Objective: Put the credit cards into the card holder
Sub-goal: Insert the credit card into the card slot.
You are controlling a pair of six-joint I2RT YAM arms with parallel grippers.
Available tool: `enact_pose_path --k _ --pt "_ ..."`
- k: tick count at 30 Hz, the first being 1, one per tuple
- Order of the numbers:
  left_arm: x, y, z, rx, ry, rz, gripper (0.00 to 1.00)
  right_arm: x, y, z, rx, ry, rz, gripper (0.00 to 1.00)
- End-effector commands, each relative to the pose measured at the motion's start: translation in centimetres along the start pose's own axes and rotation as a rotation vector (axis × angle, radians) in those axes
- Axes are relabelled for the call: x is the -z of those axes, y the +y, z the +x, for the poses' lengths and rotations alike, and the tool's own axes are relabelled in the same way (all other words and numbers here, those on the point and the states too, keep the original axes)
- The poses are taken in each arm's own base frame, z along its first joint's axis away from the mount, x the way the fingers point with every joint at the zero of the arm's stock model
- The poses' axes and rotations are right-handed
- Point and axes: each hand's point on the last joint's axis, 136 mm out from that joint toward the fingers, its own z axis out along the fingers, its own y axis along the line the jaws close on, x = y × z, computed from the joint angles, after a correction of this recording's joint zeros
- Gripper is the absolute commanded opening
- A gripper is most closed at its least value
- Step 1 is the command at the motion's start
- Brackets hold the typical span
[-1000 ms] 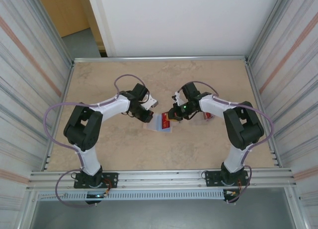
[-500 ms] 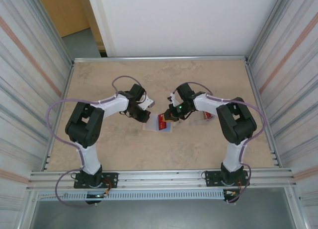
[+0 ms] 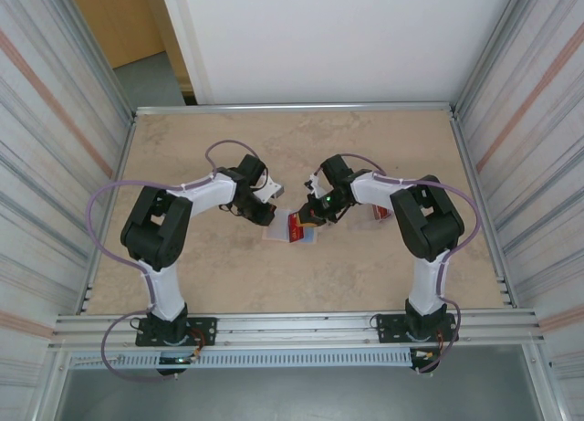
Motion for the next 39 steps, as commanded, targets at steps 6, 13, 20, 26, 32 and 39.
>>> enact_pose_path --k 6,13,20,26,32,39 --pt "-0.5 -0.2 1.1 0.016 0.037 0.014 0.0 -0.8 -0.4 -0.1 -0.021 0.03 -0.003 0.0" --pt "-0.4 -0.2 1.1 0.015 0.034 0.013 0.0 -1.3 -1.3 -0.4 -0.048 0.043 0.016 0.0" --pt "-0.5 -0.2 1.1 0.019 0.037 0.017 0.0 -1.5 -2.6 -0.7 -0.065 0.041 0.047 0.0" --pt "-0.5 -0.3 1.2 0.019 0.038 0.02 0.0 -1.9 -3.1 -0.9 -0.08 0.025 0.054 0.0" --pt "-0.5 -0.3 1.1 0.021 0.032 0.016 0.0 -2.1 -3.4 -1.4 -0.098 -0.001 0.06 0.0" --pt "-0.5 -0.2 1.0 0.023 0.03 0.016 0.0 -2.3 -3.5 -1.9 -0.105 -0.017 0.059 0.0"
